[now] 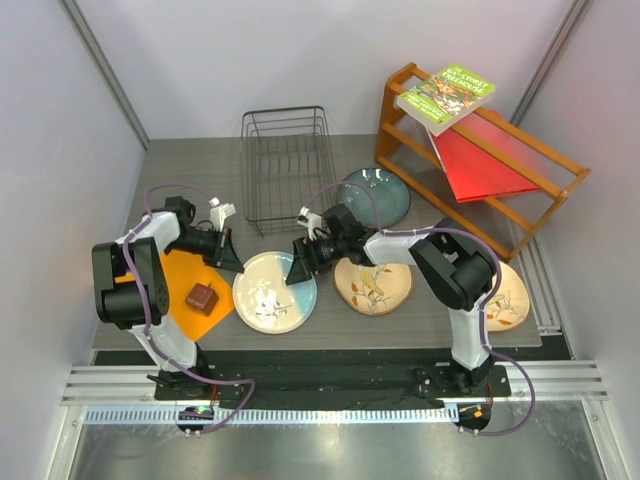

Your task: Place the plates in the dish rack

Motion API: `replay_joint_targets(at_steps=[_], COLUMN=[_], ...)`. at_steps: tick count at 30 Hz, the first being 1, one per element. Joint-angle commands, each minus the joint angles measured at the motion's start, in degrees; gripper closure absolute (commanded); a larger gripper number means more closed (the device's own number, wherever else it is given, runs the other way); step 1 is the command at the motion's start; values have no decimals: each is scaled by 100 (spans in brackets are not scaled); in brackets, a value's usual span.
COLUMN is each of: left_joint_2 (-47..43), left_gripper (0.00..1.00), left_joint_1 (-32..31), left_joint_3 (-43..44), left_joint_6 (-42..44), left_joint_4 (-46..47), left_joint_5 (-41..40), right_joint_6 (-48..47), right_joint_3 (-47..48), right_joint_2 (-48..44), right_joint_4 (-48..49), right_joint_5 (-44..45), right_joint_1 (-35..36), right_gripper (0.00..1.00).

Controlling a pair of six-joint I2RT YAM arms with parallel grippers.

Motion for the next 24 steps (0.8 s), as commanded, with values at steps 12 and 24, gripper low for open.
replay_joint_targets(at_steps=[12, 24], left_joint_2=[-372, -2287], left_gripper=[81, 32], left_joint_1=[97, 554], left_joint_3=[-79, 438], left_joint_6=[-103, -666], left_joint_4=[455, 520], left_joint_5=[188, -171], right_joint_6=[-321, -2640], right_joint_3=[392, 2323], right_joint_2=[44, -844], right_joint_4=[-599, -4238], right_joint_5=[-710, -421], right_joint_1=[107, -210], right_gripper=[99, 99])
